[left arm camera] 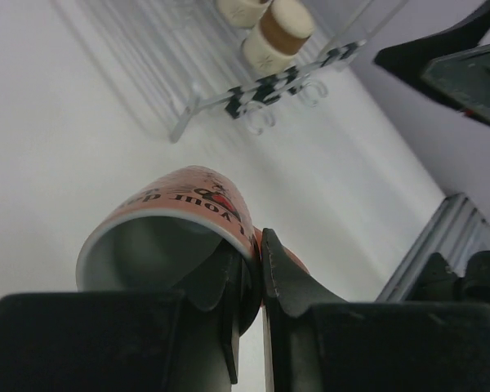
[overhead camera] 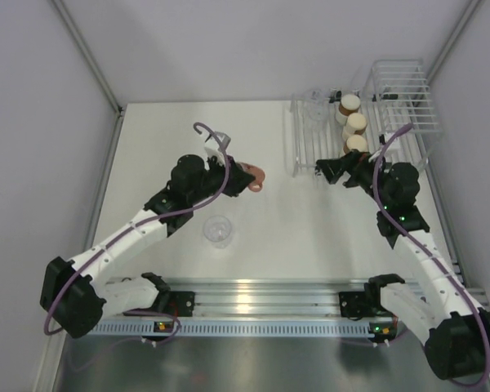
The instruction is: Load the cups into the dish rack
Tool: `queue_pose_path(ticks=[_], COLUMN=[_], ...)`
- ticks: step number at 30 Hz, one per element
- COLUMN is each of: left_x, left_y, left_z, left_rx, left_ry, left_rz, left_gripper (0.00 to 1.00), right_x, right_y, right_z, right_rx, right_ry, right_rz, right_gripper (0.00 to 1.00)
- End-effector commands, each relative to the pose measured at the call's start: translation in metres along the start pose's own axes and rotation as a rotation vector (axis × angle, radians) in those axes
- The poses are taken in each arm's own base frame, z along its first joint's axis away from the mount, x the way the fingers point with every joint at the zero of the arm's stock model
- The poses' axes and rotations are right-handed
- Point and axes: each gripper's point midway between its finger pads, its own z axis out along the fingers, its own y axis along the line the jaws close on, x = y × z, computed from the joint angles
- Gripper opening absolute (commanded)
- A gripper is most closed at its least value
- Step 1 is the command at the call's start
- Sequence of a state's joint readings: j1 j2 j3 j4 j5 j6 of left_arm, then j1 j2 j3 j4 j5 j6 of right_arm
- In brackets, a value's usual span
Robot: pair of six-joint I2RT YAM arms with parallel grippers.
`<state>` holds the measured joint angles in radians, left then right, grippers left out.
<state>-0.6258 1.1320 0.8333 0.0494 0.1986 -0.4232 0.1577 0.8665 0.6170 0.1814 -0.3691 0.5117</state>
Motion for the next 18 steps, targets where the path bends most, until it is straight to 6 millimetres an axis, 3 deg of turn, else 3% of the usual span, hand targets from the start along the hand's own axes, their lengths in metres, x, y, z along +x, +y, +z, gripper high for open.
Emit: queue_pose_path(ticks=[1,2,3,5,6,8,10,18], left_x=[-0.062,-0.061,-0.073,-0.07,-0.08,-0.075,-0.086,-0.084], left_y=[-0.068,-0.077,-0.087,-0.09,-0.103,-0.106,-0.117,-0.121], left_z=[-0.014,-0.016,-0.021,-0.021,-0.031,-0.034,-0.049,-0.051], left_rx=[0.328,0.387,0.443,0.495,0.578,0.657,0.757,0.854], left_ry=[-0.23,-0.222,-0.275,-0.274,-0.33,-0.33,-0.406,-0.411], left_rz=[-0.025,-0.062,-0.055,-0.104,-0.086,-0.156,-0.154,-0.229], left_gripper=[0.0,0.0,0.0,0.0,0.0,0.0,0.0,0.0], right_x=[-0.025,-0.025,-0.025,-0.029,-0.031,-0.033,-0.033,-0.042], right_y=[0.036,0.038,0.04,0.05,0.053,0.063,0.07,0.104], right_z=[0.003,0.003,0.003,0.0,-0.001,-0.004,-0.005,-0.007], right_rx=[-0.191,-0.207,-0.223,-0.27,-0.282,-0.315,-0.336,-0.448], right_ry=[-0.093,-0.097,-0.103,-0.126,-0.133,-0.147,-0.151,-0.196], right_rz=[0.08,0.091,0.105,0.131,0.136,0.148,0.161,0.188], right_gripper=[0.99,0.99,0.99,0.99,0.99,1.0,0.99,0.99])
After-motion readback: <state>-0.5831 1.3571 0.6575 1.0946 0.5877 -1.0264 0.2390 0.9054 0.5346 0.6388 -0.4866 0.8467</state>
